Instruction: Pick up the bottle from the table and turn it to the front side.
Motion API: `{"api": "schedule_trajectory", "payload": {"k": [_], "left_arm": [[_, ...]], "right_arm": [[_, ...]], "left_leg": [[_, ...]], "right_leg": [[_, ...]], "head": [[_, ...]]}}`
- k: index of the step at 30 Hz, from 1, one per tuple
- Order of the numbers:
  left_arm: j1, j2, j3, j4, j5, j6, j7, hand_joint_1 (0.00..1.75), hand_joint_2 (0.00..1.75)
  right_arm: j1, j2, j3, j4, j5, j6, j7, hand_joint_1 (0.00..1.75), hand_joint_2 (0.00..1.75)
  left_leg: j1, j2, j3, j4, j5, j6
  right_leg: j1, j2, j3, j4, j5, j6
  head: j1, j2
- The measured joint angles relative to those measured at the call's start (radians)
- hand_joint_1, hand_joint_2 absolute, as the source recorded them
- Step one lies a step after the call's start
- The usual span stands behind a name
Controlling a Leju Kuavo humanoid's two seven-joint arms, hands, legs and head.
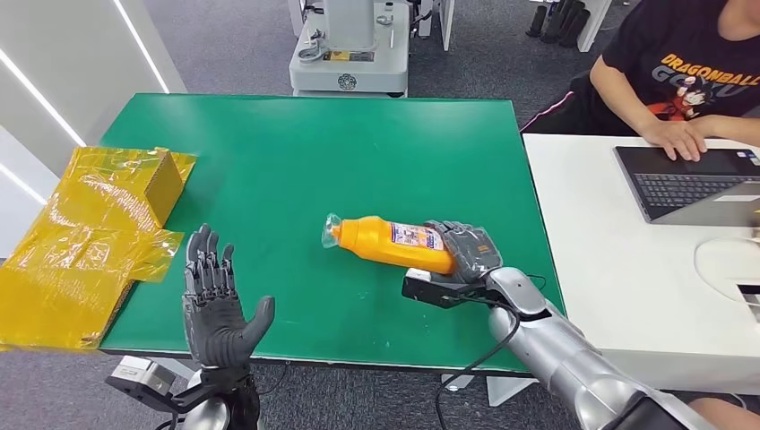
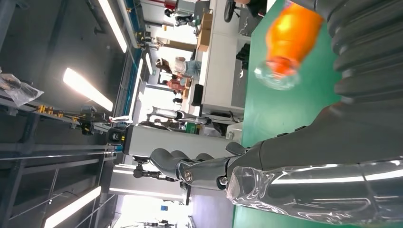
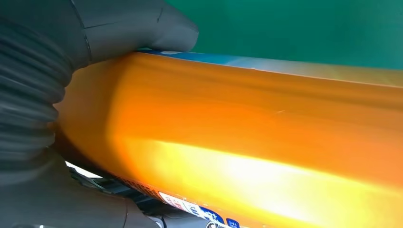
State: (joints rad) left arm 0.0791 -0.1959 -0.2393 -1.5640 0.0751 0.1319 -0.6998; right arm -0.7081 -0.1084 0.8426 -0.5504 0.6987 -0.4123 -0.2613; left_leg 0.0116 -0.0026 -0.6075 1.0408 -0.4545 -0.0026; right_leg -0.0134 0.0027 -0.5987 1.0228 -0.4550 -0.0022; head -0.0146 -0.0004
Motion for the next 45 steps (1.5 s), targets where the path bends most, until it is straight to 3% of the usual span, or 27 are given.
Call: {"api": "schedule_trajectory", "payload": {"k": [10, 18, 27, 39, 45], "left_arm": [[-0.022, 0.001, -0.022, 0.011, 0.025, 0.021, 0.000, 0.00, 1.75], [-0.111, 0.008, -0.096, 0.087, 0.003, -0.108, 0.115, 0.00, 1.75], [-0.208, 0.004, -0.158, 0.194, 0.022, -0.164, 0.164, 0.00, 1.75], [-0.214, 0.004, -0.177, 0.220, 0.036, -0.177, 0.182, 0.00, 1.75], [-0.207, 0.004, -0.177, 0.221, 0.032, -0.181, 0.183, 0.00, 1.75]], "right_arm": [[0.186, 0.074, -0.181, -0.201, -0.251, -0.171, -0.276, 1.75, 1.75], [0.362, 0.123, -0.229, -0.400, -0.345, -0.218, -0.394, 1.75, 1.75], [0.438, 0.155, -0.223, -0.547, -0.211, -0.152, -0.294, 1.75, 1.75], [0.442, 0.162, -0.240, -0.595, -0.038, -0.033, -0.172, 1.75, 1.75], [0.445, 0.162, -0.241, -0.588, -0.014, 0.012, -0.137, 1.75, 1.75]], "left_leg": [[0.000, 0.000, 0.000, -0.001, 0.000, 0.000], [0.000, -0.001, -0.001, -0.001, 0.000, 0.000], [0.000, 0.000, -0.001, -0.001, 0.000, 0.000], [0.000, 0.000, -0.001, -0.001, 0.000, 0.000], [0.000, 0.000, -0.001, -0.001, 0.000, 0.000]], "right_leg": [[0.000, 0.000, -0.001, 0.000, -0.001, 0.000], [0.000, -0.001, -0.002, 0.000, -0.001, 0.000], [0.000, 0.000, -0.002, 0.000, -0.001, 0.000], [0.000, 0.000, -0.002, 0.000, -0.001, 0.000], [0.000, 0.000, -0.002, 0.000, -0.001, 0.000]], "head": [[0.000, 0.000], [0.000, 0.000], [0.000, 0.000], [0.000, 0.000], [0.000, 0.000]]}}
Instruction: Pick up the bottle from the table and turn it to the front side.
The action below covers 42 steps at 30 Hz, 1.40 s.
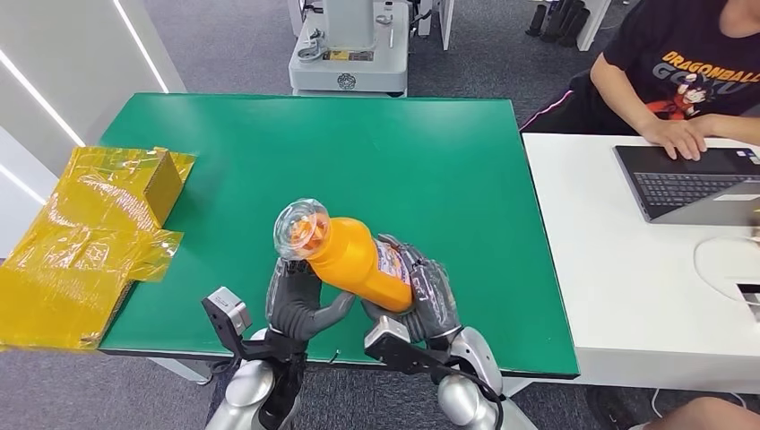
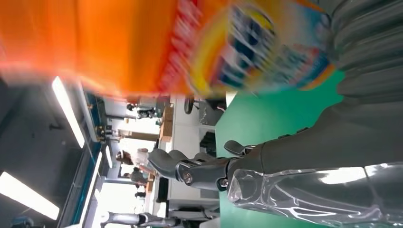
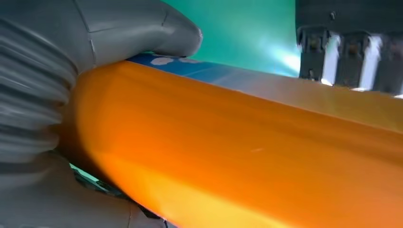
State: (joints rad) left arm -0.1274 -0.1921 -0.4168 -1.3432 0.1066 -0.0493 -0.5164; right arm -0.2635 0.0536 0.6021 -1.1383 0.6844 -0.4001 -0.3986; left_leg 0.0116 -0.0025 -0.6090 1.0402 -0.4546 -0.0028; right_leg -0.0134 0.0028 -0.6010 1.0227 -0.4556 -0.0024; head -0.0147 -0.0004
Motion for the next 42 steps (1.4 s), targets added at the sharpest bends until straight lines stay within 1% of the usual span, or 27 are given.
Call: {"api": "schedule_trajectory", "payload": {"k": [3, 8, 19, 25, 26, 29, 30, 42], "left_arm": [[0.004, -0.001, -0.001, 0.000, -0.009, -0.007, 0.000, 0.00, 1.75], [0.004, -0.001, -0.001, 0.000, -0.009, -0.007, 0.001, 0.00, 1.75], [0.004, -0.001, -0.001, 0.000, -0.014, -0.011, 0.014, 0.00, 1.75], [0.004, -0.004, -0.001, 0.000, -0.023, -0.020, 0.018, 0.01, 1.75], [0.004, -0.004, -0.001, 0.000, -0.024, -0.022, 0.018, 0.32, 1.75], [0.003, -0.004, -0.001, 0.001, -0.030, -0.027, 0.018, 1.61, 1.75], [0.002, -0.004, -0.001, 0.002, -0.031, -0.028, 0.019, 1.75, 1.75], [-0.011, -0.003, -0.001, 0.018, -0.047, -0.042, 0.034, 1.75, 1.75]], "right_arm": [[0.008, 0.000, 0.003, 0.030, 0.023, 0.060, 0.032, 1.75, 1.75], [0.009, 0.000, 0.003, 0.045, 0.024, 0.062, 0.034, 1.75, 1.75], [0.018, -0.002, -0.011, 0.051, 0.028, 0.071, 0.098, 1.75, 1.75], [0.041, -0.002, -0.026, 0.036, 0.033, 0.071, 0.110, 1.75, 1.75], [0.043, -0.002, -0.027, 0.032, 0.036, 0.073, 0.109, 1.75, 1.75], [0.047, -0.002, -0.029, 0.023, 0.050, 0.087, 0.097, 1.75, 1.75], [0.049, -0.002, -0.030, 0.019, 0.054, 0.093, 0.093, 1.75, 1.75], [0.065, -0.002, -0.048, 0.001, 0.068, 0.116, 0.076, 1.75, 1.75]], "left_leg": [[0.000, 0.000, 0.000, 0.000, 0.000, 0.000], [0.000, 0.000, 0.000, 0.000, 0.000, 0.000], [0.000, 0.000, 0.000, 0.000, 0.000, 0.000], [0.000, 0.000, 0.000, 0.000, 0.000, 0.000], [0.000, 0.000, 0.000, 0.000, 0.000, 0.000], [0.000, 0.000, 0.000, 0.000, 0.000, 0.000], [0.000, 0.000, 0.000, 0.000, 0.000, 0.000], [0.000, 0.000, -0.001, 0.000, 0.000, 0.000]], "right_leg": [[0.000, 0.000, 0.000, 0.000, 0.000, 0.000], [0.000, 0.000, 0.000, 0.000, 0.000, 0.000], [0.000, 0.000, 0.000, 0.000, 0.000, 0.000], [0.000, 0.000, 0.000, 0.000, 0.000, 0.000], [0.000, 0.000, 0.000, 0.000, 0.000, 0.000], [0.000, 0.000, 0.000, 0.000, 0.000, 0.000], [0.000, 0.000, 0.000, 0.000, 0.000, 0.000], [0.000, 0.000, 0.000, 0.000, 0.000, 0.000]], "head": [[0.000, 0.000], [0.000, 0.000], [0.000, 0.000], [0.000, 0.000], [0.000, 0.000], [0.000, 0.000], [0.000, 0.000], [0.000, 0.000]]}}
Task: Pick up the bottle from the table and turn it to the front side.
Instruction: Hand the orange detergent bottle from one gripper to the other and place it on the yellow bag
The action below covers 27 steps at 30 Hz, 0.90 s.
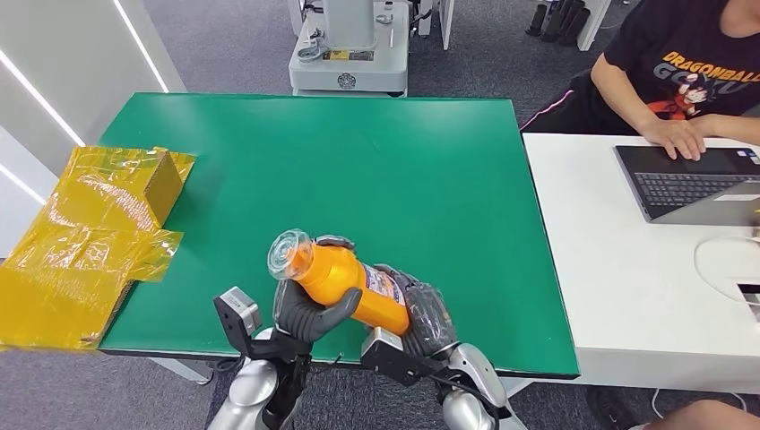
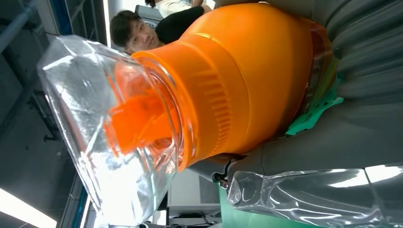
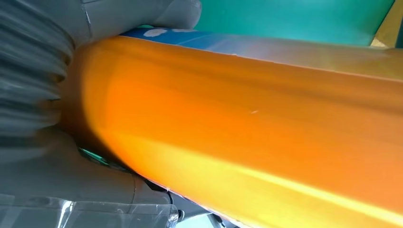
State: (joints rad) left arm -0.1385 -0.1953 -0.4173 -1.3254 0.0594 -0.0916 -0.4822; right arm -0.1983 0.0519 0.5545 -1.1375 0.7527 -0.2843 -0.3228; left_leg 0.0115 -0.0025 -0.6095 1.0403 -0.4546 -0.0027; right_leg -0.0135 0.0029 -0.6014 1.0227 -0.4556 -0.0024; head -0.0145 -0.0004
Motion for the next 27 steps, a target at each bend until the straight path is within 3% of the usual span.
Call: {"api": "schedule_trajectory", "payload": {"k": [9, 10, 13, 14, 21, 27], "left_arm": [[-0.005, 0.000, 0.000, 0.005, -0.001, 0.000, 0.000, 1.75, 1.75], [-0.005, 0.000, 0.000, 0.005, -0.001, 0.001, 0.000, 1.75, 1.75], [-0.002, 0.000, 0.002, 0.005, -0.004, 0.002, 0.000, 1.75, 1.75], [0.000, 0.000, 0.003, 0.005, -0.007, 0.002, 0.003, 1.75, 1.75], [0.011, -0.003, 0.006, 0.005, -0.026, -0.003, 0.019, 1.75, 1.75], [0.010, -0.010, 0.013, 0.005, -0.031, 0.013, 0.010, 1.75, 1.75]], "right_arm": [[0.007, 0.000, -0.002, -0.008, 0.002, 0.008, -0.004, 1.75, 1.75], [0.007, 0.000, -0.002, -0.008, 0.002, 0.010, -0.007, 1.50, 1.75], [0.006, 0.000, -0.003, -0.006, 0.002, 0.011, -0.014, 0.19, 1.75], [0.006, 0.000, -0.003, -0.004, 0.001, 0.008, -0.018, 0.00, 1.75], [0.006, 0.004, 0.004, 0.001, -0.023, -0.024, -0.040, 0.00, 1.75], [0.043, 0.012, 0.005, -0.039, -0.193, -0.106, -0.127, 0.00, 1.75]], "left_leg": [[0.000, 0.000, 0.000, 0.000, 0.000, 0.000], [0.000, 0.000, 0.000, 0.000, 0.000, 0.000], [0.000, 0.000, 0.000, 0.000, 0.000, 0.000], [0.000, 0.000, 0.000, 0.000, 0.000, 0.000], [0.000, 0.000, 0.000, 0.000, 0.000, 0.000], [0.000, -0.001, -0.001, 0.000, 0.000, 0.000]], "right_leg": [[0.000, 0.000, 0.000, 0.000, 0.000, 0.000], [0.000, 0.000, 0.000, 0.000, 0.000, 0.000], [0.000, 0.000, 0.000, 0.000, 0.000, 0.000], [0.000, 0.000, 0.000, 0.000, 0.000, 0.000], [0.000, -0.001, 0.000, 0.000, 0.000, 0.000], [0.000, -0.001, 0.000, 0.000, 0.000, 0.000]], "head": [[0.000, 0.000], [0.000, 0.000], [0.000, 0.000], [0.000, 0.000], [0.000, 0.000], [0.000, 0.000]]}}
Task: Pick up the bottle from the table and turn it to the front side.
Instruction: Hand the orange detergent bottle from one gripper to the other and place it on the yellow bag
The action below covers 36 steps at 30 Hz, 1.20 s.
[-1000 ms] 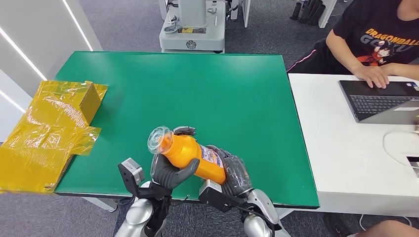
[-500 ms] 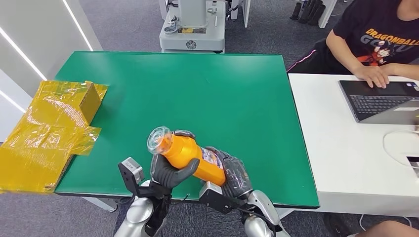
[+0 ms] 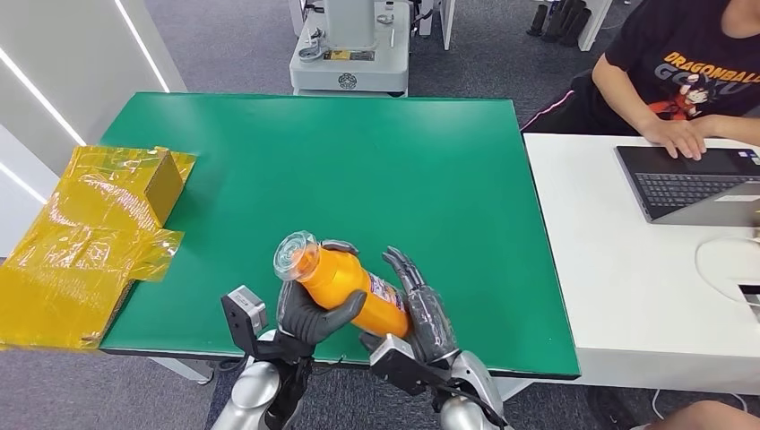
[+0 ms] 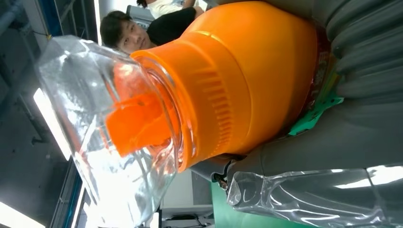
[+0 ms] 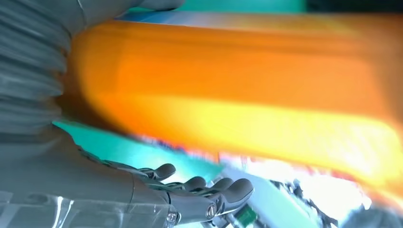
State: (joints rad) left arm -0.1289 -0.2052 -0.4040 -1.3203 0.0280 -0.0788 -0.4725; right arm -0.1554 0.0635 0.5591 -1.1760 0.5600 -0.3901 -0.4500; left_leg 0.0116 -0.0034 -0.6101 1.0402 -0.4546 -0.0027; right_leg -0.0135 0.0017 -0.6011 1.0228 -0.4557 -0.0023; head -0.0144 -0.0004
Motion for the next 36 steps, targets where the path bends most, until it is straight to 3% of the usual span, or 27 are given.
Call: {"api": "schedule_trajectory", "payload": {"k": [6, 15, 21, 26, 36], "left_arm": [[-0.010, 0.009, 0.030, -0.008, -0.026, 0.069, -0.015, 1.75, 1.75], [-0.026, 0.049, 0.079, -0.099, -0.109, 0.158, -0.012, 1.75, 1.75], [-0.028, 0.143, 0.140, -0.203, -0.336, 0.255, 0.056, 1.75, 1.75], [-0.061, 0.267, 0.194, -0.225, -0.594, 0.294, 0.193, 1.75, 1.75], [-0.106, 0.381, 0.227, -0.200, -0.638, 0.294, 0.220, 1.75, 1.75]], "right_arm": [[0.071, 0.037, -0.006, -0.149, -0.205, -0.147, -0.164, 0.00, 1.75], [0.128, 0.048, -0.014, -0.318, -0.298, -0.174, -0.231, 0.00, 1.75], [0.188, 0.048, -0.029, -0.374, -0.323, -0.171, -0.247, 0.00, 1.75], [0.228, 0.048, -0.034, -0.396, -0.312, -0.152, -0.248, 0.00, 1.75], [0.246, 0.048, -0.049, -0.397, -0.298, -0.134, -0.232, 0.00, 1.75]], "left_leg": [[0.000, 0.001, 0.000, 0.000, 0.000, 0.000], [0.000, 0.001, 0.000, 0.000, 0.000, 0.000], [0.000, 0.001, 0.000, -0.001, 0.000, -0.001], [0.001, 0.002, 0.000, -0.001, 0.001, -0.001], [0.000, 0.003, 0.000, -0.001, 0.001, -0.001]], "right_leg": [[0.000, 0.001, -0.001, 0.000, 0.000, 0.000], [0.000, 0.001, -0.001, 0.000, 0.000, 0.000], [0.000, 0.001, -0.001, 0.001, 0.000, -0.001], [0.001, 0.001, -0.002, 0.001, -0.001, -0.002], [0.000, 0.002, -0.002, 0.001, 0.000, -0.002]], "head": [[0.000, 0.000], [0.000, 0.000], [0.000, 0.000], [0.000, 0.000], [0.000, 0.000]]}}
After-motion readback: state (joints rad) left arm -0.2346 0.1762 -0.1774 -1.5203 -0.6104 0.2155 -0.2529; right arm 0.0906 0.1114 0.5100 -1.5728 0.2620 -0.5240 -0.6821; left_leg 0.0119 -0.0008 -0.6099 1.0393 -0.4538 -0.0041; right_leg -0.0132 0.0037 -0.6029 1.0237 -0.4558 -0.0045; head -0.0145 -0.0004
